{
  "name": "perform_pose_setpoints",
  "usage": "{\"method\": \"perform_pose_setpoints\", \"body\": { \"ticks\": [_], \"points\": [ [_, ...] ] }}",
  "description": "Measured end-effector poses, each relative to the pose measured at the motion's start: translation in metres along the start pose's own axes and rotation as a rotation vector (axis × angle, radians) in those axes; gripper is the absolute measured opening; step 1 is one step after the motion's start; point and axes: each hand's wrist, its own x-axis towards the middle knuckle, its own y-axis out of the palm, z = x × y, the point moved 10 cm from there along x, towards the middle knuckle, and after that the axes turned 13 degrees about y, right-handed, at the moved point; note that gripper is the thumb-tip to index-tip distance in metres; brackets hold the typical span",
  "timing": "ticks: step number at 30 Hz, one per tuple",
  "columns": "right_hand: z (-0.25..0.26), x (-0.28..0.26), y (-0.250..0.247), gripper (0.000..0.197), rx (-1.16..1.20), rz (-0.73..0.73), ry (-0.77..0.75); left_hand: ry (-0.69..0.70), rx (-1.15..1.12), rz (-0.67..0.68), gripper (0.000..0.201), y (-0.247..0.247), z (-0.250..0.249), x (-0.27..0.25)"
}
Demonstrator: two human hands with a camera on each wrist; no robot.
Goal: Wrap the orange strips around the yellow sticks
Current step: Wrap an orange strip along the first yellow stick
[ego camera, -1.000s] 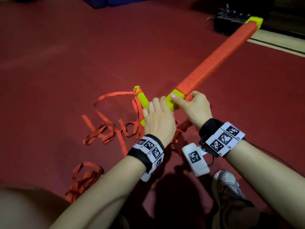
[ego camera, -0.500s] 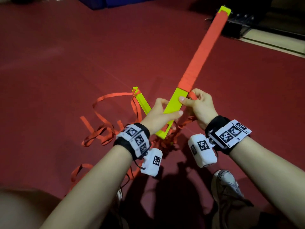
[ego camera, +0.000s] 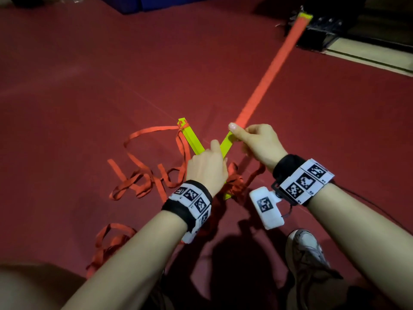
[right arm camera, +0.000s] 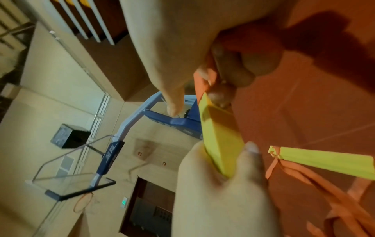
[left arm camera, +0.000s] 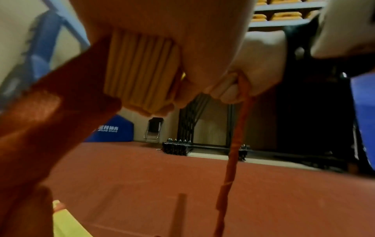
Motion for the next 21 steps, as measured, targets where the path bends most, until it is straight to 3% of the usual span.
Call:
{"method": "perform_pose_setpoints", "body": {
  "ticks": [4,6,10,12,15,18,21],
  "points": [
    [-0.024,0.009,-0.018,0.059,0.140,-0.163,0.114,0.099,0.190,-0.062,0.050,0.000,-0.015,-0.005],
    [-0.039,0.011,-0.020,0.058,0.256,-0.186,0.162,0.109,0.157,-0.082,0.056,0.004,-0.023,-0.006],
    [-0.040,0.011,-0.021,0.056,0.358,-0.128,0.154,-0.038,-0.324,0.070,0.062,0.022,-0.022,0.002],
    [-0.028,0.009,-0.027,0.057,0.364,-0.079,0.082,-0.150,-0.731,0.160,0.061,0.035,-0.018,0.008],
    [-0.006,0.003,-0.019,0.048,0.324,0.075,-0.048,-0.301,-1.334,0.181,0.059,0.038,-0.017,0.008],
    [0.007,-0.003,-0.006,0.049,0.223,0.172,-0.118,-0.185,-1.456,0.171,0.055,0.026,-0.027,0.009],
    [0.009,-0.003,0.001,0.050,0.160,0.274,-0.117,-0.195,-1.426,0.061,0.055,0.028,-0.019,0.007]
  ]
}}
